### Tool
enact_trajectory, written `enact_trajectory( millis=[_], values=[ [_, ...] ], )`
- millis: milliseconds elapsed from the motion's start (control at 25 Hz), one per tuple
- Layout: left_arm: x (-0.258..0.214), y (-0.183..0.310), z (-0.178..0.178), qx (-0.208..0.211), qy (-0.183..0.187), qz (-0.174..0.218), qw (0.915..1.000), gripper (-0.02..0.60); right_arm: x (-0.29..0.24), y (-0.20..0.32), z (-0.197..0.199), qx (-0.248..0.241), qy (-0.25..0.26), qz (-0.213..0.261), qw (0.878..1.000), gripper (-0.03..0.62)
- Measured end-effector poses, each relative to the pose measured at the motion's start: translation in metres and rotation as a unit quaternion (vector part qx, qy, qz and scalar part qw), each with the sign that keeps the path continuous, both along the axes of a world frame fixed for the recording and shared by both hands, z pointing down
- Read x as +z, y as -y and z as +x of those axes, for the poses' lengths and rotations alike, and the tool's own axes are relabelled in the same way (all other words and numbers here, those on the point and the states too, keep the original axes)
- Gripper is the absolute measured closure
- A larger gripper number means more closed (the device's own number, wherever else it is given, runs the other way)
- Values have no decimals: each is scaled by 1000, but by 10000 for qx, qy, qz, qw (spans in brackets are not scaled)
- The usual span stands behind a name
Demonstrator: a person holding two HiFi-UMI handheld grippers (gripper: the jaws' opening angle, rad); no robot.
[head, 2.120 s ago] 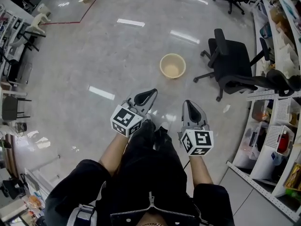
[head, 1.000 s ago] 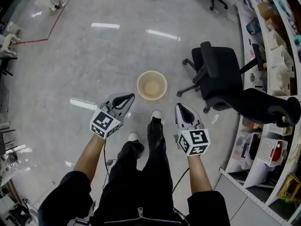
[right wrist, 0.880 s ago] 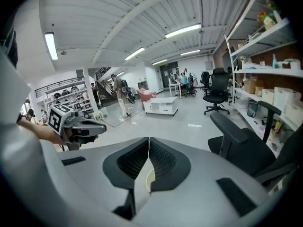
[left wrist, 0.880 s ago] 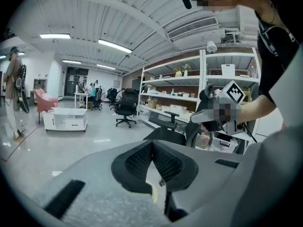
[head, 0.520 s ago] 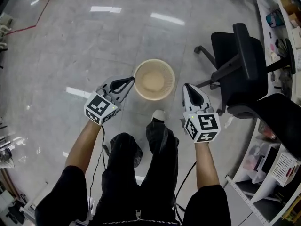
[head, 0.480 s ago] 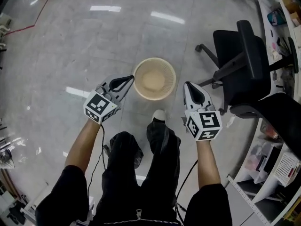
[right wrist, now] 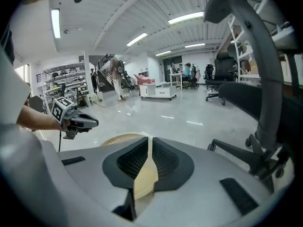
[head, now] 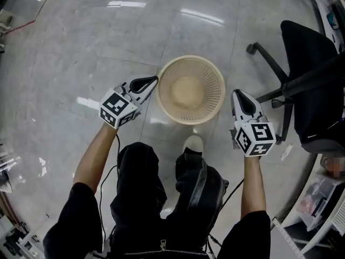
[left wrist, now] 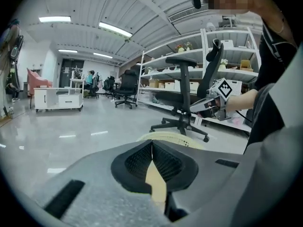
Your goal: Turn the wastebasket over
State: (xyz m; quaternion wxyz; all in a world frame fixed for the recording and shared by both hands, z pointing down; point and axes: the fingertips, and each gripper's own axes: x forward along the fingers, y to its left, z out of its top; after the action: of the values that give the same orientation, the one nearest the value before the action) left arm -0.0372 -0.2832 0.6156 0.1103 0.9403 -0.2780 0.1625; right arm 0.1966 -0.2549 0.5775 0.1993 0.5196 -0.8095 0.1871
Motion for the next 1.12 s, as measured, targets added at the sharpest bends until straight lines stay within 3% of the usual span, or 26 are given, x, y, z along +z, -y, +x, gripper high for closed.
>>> enact_trajectory(
  millis=[120,240,320,360,440,560,760,1000,1120],
  values=[
    [38,1,-2,40,-110,-34,9999,575,35,-2,8,41,-45,-17,10000,580],
    [57,8,-3,-59,-163,212,9996,571,53,0,13,-1,-150,54,9999,579],
    [68,10,-9,-100,-102,195,9997,492,64,1,9,-140,-154,22,9998,535],
    [73,9,-12,-109,-108,90,9998,452,72,-1,8,-222,-150,-46,9996,511],
    [81,7,-13,-44,-178,-201,9996,427,87,-5,7,-380,-91,-296,9988,479],
    [91,10,-10,199,-181,-489,9984,397,104,0,12,-503,19,-616,9968,476],
    [95,7,-11,487,-214,-529,9972,396,125,5,16,-670,222,-953,9929,459],
    [99,8,-14,582,-504,-1011,9919,382,140,3,11,-862,699,-1344,9847,445],
    [102,6,-12,678,-747,-1401,9850,382,142,5,10,-907,870,-1427,9818,445]
  ],
)
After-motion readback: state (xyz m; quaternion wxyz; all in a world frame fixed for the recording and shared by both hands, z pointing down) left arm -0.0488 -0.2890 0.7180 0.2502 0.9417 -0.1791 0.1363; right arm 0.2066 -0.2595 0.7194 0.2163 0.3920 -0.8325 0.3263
